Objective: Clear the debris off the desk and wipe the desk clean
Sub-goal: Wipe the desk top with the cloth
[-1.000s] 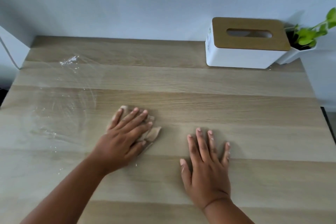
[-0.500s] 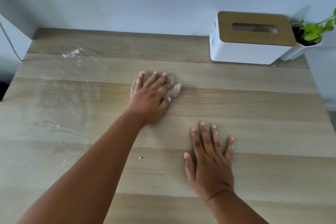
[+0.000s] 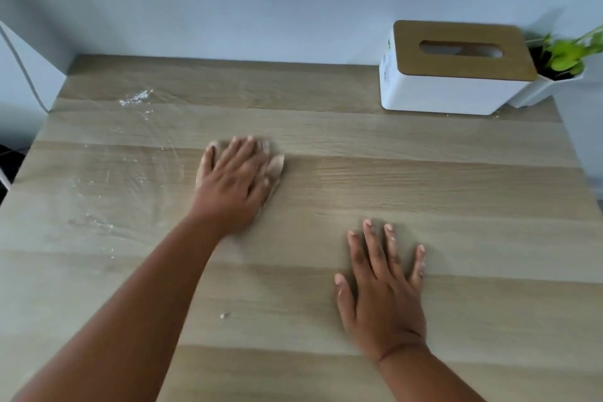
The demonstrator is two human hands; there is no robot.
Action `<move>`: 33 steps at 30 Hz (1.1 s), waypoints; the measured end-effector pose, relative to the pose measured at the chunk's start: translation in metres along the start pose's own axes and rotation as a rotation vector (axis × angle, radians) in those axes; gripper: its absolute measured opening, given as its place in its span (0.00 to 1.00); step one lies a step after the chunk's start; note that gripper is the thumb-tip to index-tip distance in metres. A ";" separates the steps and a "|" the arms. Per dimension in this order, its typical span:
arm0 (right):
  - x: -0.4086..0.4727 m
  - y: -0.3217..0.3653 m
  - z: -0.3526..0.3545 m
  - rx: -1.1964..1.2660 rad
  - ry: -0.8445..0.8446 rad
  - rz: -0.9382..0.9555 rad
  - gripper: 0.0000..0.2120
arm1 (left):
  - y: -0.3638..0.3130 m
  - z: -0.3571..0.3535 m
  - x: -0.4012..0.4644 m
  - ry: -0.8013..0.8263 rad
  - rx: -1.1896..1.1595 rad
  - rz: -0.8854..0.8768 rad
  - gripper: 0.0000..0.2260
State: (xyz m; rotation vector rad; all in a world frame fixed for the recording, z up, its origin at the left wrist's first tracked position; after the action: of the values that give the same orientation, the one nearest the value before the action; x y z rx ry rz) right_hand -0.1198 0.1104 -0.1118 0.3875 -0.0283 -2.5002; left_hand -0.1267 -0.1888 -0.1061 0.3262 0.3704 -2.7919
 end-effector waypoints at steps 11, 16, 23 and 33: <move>0.002 -0.001 -0.006 -0.008 -0.047 0.007 0.34 | -0.065 0.004 0.089 0.095 0.068 -0.148 0.27; -0.001 0.001 -0.002 -0.013 -0.012 -0.011 0.33 | -0.088 -0.024 -0.013 0.015 0.032 -0.246 0.27; 0.001 0.000 -0.004 -0.017 0.031 -0.026 0.33 | -0.074 -0.057 -0.131 -0.092 -0.010 -0.109 0.23; 0.000 0.001 -0.001 0.035 0.056 -0.015 0.34 | -0.074 -0.082 -0.218 -0.081 -0.064 0.158 0.24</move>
State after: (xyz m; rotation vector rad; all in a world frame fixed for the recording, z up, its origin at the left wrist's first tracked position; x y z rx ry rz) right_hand -0.1184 0.1097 -0.1128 0.4735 -0.0464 -2.5054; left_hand 0.0663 -0.0385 -0.1106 0.2169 0.3963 -2.6236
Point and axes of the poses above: each hand's wrist, its own x-axis towards the middle knuckle, its own z-axis out of the back of the hand, y = z × x, the point moved 5 cm from there along x, towards the middle knuckle, and after that the axes turned 13 degrees about y, right-handed, at the moved point
